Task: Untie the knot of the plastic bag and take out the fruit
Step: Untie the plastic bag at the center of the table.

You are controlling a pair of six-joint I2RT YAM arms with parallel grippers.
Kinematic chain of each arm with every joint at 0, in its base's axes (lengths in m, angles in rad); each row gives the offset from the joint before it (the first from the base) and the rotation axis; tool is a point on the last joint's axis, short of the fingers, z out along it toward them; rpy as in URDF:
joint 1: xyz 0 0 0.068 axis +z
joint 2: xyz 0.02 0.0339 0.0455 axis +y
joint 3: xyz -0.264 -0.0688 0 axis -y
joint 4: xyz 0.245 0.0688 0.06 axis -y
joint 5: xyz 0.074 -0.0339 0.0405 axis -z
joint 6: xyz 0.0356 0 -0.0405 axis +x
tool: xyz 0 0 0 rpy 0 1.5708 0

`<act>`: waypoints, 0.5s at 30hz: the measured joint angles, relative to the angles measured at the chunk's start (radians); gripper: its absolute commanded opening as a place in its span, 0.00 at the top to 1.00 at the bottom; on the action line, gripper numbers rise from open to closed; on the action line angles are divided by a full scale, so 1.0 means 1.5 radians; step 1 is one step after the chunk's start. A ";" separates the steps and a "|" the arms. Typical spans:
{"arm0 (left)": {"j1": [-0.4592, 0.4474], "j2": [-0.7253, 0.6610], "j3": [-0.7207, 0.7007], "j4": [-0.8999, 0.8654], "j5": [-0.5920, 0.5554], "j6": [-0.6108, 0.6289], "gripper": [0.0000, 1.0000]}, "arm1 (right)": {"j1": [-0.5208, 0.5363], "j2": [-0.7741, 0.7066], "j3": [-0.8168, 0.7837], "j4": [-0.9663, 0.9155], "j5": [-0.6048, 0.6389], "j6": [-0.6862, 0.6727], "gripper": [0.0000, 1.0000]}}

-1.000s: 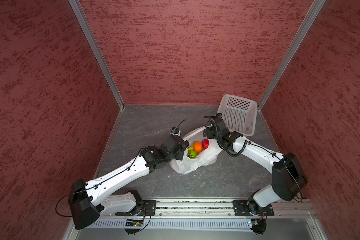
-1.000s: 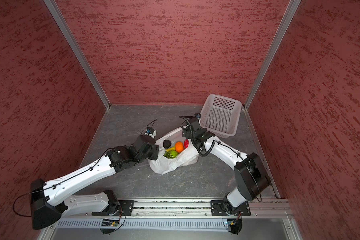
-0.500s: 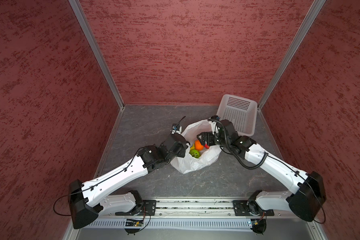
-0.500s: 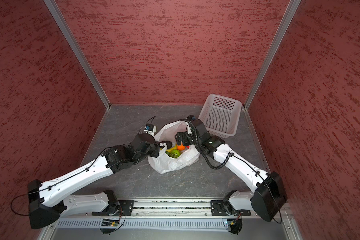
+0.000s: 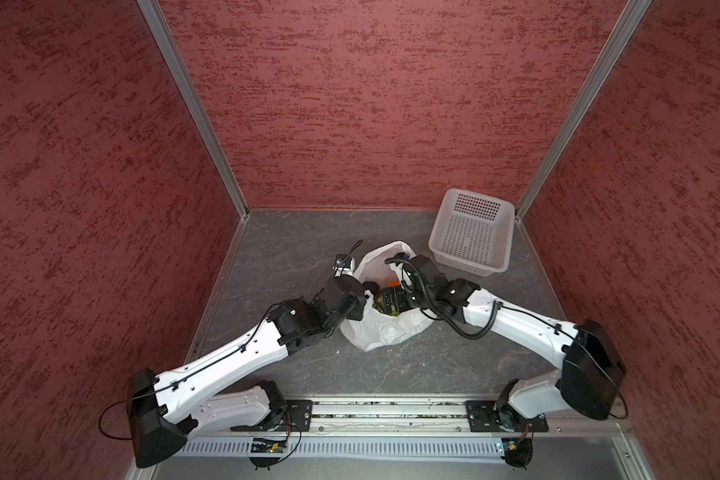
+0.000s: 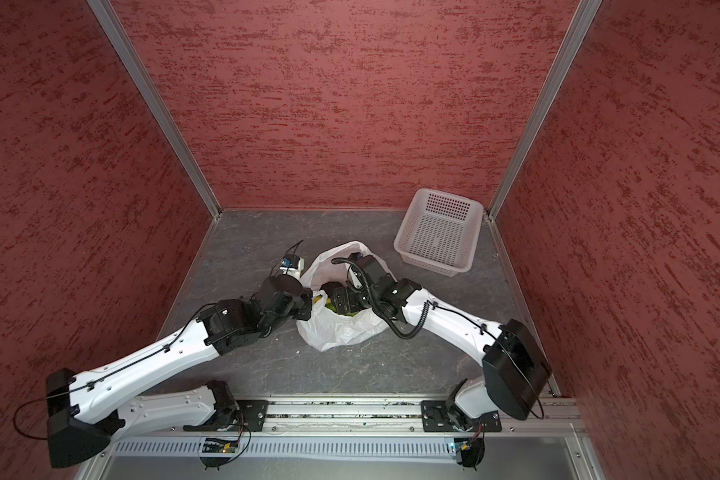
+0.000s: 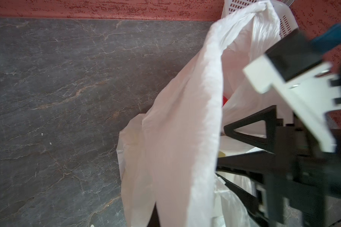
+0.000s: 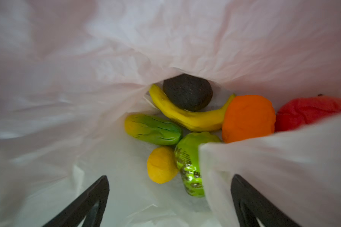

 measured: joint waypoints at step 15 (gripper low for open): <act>0.041 -0.018 -0.012 -0.002 0.020 -0.023 1.00 | 0.142 -0.113 -0.170 -0.100 0.036 0.091 0.03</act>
